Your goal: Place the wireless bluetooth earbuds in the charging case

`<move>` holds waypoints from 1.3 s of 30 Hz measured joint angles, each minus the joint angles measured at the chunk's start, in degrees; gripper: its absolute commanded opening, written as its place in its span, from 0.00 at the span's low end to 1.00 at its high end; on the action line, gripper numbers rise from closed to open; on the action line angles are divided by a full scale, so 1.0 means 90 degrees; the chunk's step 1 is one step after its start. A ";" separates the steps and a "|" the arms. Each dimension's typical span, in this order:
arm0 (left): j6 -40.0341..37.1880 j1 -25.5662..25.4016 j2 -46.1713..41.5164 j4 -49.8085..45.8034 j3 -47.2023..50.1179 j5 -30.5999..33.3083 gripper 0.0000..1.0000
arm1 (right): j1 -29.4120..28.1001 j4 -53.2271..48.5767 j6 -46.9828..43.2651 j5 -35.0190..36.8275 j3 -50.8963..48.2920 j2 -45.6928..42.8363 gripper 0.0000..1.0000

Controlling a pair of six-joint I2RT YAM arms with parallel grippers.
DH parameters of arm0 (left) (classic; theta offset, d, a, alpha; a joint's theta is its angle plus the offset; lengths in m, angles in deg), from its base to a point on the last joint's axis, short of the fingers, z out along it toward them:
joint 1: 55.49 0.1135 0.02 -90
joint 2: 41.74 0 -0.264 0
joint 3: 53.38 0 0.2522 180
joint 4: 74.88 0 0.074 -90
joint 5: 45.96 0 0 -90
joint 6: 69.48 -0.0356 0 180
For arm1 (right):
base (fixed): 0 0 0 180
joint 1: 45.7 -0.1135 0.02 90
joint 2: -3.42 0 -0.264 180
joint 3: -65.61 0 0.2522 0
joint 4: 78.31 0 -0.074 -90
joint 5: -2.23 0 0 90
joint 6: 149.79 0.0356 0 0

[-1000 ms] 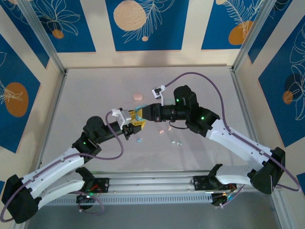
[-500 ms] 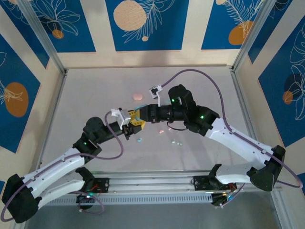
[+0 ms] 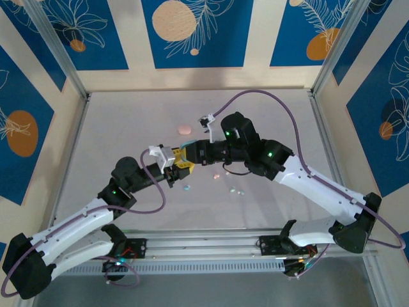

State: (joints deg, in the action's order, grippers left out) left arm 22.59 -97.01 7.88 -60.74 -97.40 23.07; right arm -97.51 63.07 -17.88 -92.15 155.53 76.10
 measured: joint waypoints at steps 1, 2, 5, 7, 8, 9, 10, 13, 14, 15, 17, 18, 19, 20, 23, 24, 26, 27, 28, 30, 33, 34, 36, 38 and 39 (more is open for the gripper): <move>0.0000 0.0000 0.0000 0.0000 0.0000 0.0000 0.28 | 0.0000 -0.0022 -0.0002 0.0017 0.0015 0.0010 0.31; 0.0000 0.0000 0.0000 0.0005 0.0000 -0.0002 0.28 | 0.0000 -0.0080 -0.0019 0.0049 0.0066 0.0036 0.33; 0.0002 0.0000 -0.0005 -0.0007 0.0000 0.0000 0.28 | -0.0019 -0.0197 -0.0032 0.0143 0.0206 0.0136 0.39; 0.0022 0.0002 -0.0007 -0.0010 0.0000 0.0000 0.28 | -0.0039 -0.0243 -0.0061 0.0163 0.0282 0.0163 0.40; 0.0044 0.0002 -0.0012 -0.0005 0.0000 0.0000 0.28 | -0.0041 -0.0270 -0.0061 0.0180 0.0308 0.0163 0.40; 0.0046 0.0000 -0.0022 -0.0005 0.0000 0.0000 0.28 | -0.0041 -0.0304 -0.0061 0.0185 0.0335 0.0163 0.42; 0.0046 0.0000 -0.0036 -0.0005 0.0000 0.0000 0.28 | -0.0041 -0.0333 -0.0061 0.0197 0.0359 0.0163 0.43; 0.0049 0.0000 -0.0066 -0.0005 0.0000 0.0010 0.28 | -0.0053 -0.0376 -0.0058 0.0231 0.0427 0.0163 0.47; 0.0049 0.0000 -0.0075 -0.0005 0.0000 0.0017 0.28 | -0.0053 -0.0396 -0.0058 0.0233 0.0442 0.0158 0.47; 0.0049 0.0000 -0.0090 -0.0005 0.0000 0.0024 0.28 | -0.0053 -0.0410 -0.0061 0.0231 0.0452 0.0155 0.48; 0.0046 0.0000 -0.0102 -0.0002 0.0000 0.0044 0.28 | -0.0070 -0.0425 -0.0063 0.0231 0.0454 0.0134 0.48; 0.0046 0.0000 -0.0109 -0.0005 0.0000 0.0051 0.28 | -0.0078 -0.0442 -0.0066 0.0231 0.0454 0.0117 0.48; 0.0046 0.0000 -0.0129 -0.0005 0.0000 0.0068 0.28 | -0.0083 -0.0447 -0.0080 0.0226 0.0454 0.0090 0.49; 0.0046 0.0000 -0.0146 -0.0002 0.0000 0.0075 0.28 | -0.0092 -0.0444 -0.0119 0.0223 0.0454 0.0058 0.49; 0.0041 0.0000 -0.0204 -0.0012 0.0000 0.0170 0.28 | -0.0158 -0.0340 -0.0294 0.0153 0.0389 -0.0197 0.50; 0.0039 0.0000 -0.0226 -0.0029 0.0000 0.0204 0.28 | -0.0180 -0.0262 -0.0357 0.0131 0.0328 -0.0323 0.50; 0.0036 0.0000 -0.0291 -0.0080 0.0000 0.0308 0.27 | -0.0236 -0.0029 -0.0493 0.0134 0.0095 -0.0712 0.50; 0.0032 0.0000 -0.0323 -0.0112 0.0000 0.0369 0.27 | -0.0238 0.0092 -0.0532 0.0165 -0.0041 -0.0906 0.49; 0.0012 0.0000 -0.0355 -0.0153 0.0000 0.0447 0.27 | -0.0243 0.0209 -0.0580 0.0277 -0.0240 -0.1180 0.46; -0.0027 0.0000 -0.0427 -0.0257 0.0000 0.0597 0.27 | -0.0202 0.0338 -0.0617 0.0597 -0.0590 -0.1647 0.44; -0.0078 0.0000 -0.0556 -0.0418 0.0000 0.0811 0.27 | 0.0240 0.0325 -0.0476 0.0974 -0.1032 -0.2096 0.43; -0.0083 0.0000 -0.0607 -0.0469 0.0000 0.0877 0.27 | 0.0529 0.0311 -0.0374 0.1018 -0.1192 -0.2166 0.43; -0.0107 0.0000 -0.0758 -0.0595 0.0000 0.1013 0.27 | 0.1117 0.0226 -0.0170 0.0979 -0.1503 -0.2191 0.43; -0.0129 0.0000 -0.0937 -0.0738 -0.0024 0.1115 0.27 | 0.1649 0.0141 -0.0019 0.0845 -0.1824 -0.1989 0.43; -0.0134 0.0000 -0.1030 -0.0818 -0.0049 0.1163 0.27 | 0.1834 0.0097 0.0017 0.0729 -0.1960 -0.1802 0.43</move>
State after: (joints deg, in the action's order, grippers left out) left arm 21.39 -97.01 -1.39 -68.11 -97.84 33.54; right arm -81.01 63.94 -17.73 -85.60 137.89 59.88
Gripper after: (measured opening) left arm 0.335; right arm 0.429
